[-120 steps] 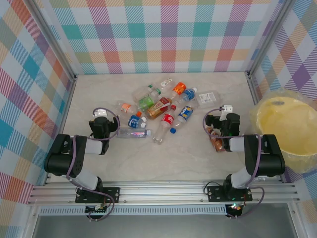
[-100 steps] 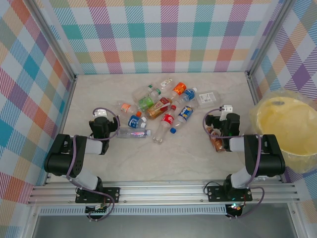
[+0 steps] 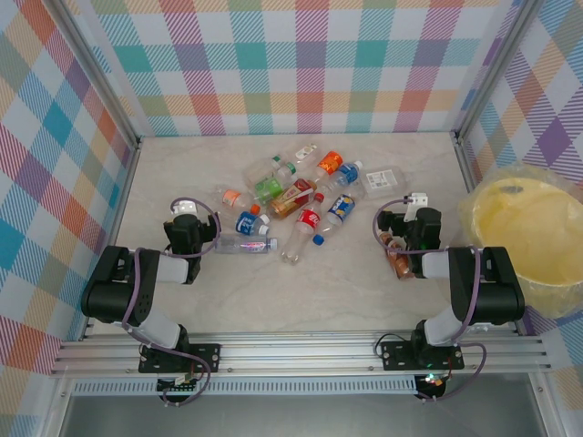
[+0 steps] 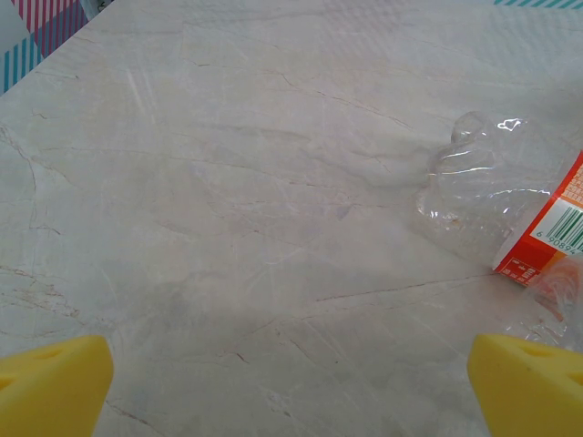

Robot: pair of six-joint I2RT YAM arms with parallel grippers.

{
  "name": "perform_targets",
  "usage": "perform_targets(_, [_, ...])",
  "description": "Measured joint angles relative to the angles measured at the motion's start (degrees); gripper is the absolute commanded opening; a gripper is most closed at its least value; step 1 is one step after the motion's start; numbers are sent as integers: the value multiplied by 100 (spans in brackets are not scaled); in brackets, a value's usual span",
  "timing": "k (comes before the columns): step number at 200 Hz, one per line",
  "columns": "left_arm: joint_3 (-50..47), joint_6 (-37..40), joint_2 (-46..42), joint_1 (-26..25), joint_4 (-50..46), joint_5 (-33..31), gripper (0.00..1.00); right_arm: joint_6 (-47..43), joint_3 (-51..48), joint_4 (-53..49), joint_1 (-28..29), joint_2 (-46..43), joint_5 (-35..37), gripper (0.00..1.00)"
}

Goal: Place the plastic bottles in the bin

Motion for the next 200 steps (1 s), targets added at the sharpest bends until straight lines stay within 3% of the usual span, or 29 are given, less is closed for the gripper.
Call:
perform_targets(116, [2, 2, -52, 0, -92, 4, 100, -7, 4, -76, 4, -37, -17, 100])
perform_targets(151, [289, 0, -614, 0, -1010, -66, 100, -11, 282, -1088, 39, -728, -120, 100])
perform_targets(200, [791, -470, -1558, 0, -2227, -264, 100, 201, 1569, -3027, 264, -1078, -317, 100])
